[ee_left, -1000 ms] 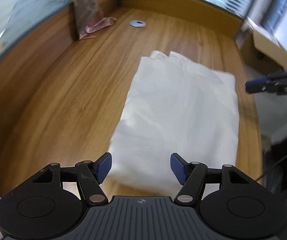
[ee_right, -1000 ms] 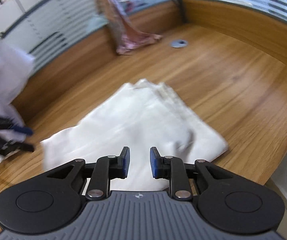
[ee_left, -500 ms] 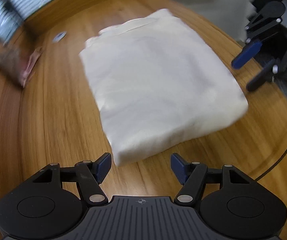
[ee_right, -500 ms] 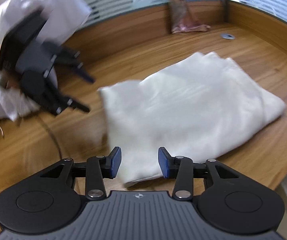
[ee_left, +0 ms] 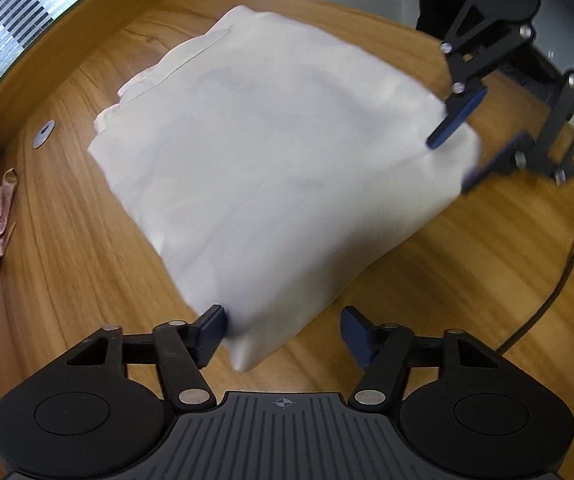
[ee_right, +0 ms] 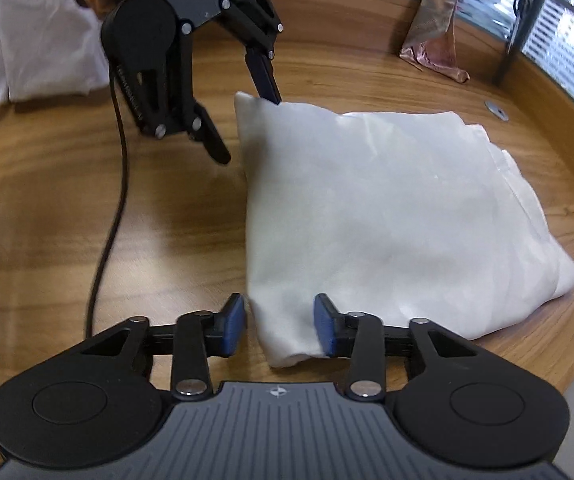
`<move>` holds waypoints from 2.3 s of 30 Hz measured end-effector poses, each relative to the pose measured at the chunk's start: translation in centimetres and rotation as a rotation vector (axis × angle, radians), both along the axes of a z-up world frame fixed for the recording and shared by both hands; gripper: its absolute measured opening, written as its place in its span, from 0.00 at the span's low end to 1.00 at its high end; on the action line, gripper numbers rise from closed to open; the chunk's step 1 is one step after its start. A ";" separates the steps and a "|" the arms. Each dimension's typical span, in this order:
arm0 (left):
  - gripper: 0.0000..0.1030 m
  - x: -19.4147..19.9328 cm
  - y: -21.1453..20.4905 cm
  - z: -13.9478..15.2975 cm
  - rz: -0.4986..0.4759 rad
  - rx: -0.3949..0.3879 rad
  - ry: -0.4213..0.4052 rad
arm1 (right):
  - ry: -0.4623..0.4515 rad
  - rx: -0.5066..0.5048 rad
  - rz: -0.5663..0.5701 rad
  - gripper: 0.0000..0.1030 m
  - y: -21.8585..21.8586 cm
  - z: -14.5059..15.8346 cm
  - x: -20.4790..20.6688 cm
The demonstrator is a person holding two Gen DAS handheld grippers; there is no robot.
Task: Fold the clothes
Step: 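Grasp the folded shirt's corners with both grippers and lift it, then lay the cream shirt back on the desk and open both grippers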
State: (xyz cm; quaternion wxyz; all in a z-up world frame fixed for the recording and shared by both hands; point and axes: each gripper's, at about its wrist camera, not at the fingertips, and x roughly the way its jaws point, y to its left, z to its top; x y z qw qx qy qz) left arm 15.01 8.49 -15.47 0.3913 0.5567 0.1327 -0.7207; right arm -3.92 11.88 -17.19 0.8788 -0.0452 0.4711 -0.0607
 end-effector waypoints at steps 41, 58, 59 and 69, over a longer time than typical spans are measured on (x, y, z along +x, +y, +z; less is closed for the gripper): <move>0.06 -2.0 -23.0 6.7 0.323 -0.233 0.024 | -0.192 0.181 -0.297 0.03 -29.7 7.9 0.5; 0.51 3.1 -27.9 5.4 0.658 -0.034 0.289 | -0.165 0.299 -0.400 0.33 -36.6 2.2 1.1; 0.55 3.5 -27.4 5.5 0.678 -0.026 0.303 | -0.182 0.317 -0.419 0.38 -36.6 2.6 0.5; 0.58 4.8 -20.4 2.6 0.789 0.056 0.324 | -0.165 0.521 -0.448 0.49 -32.5 3.4 -3.4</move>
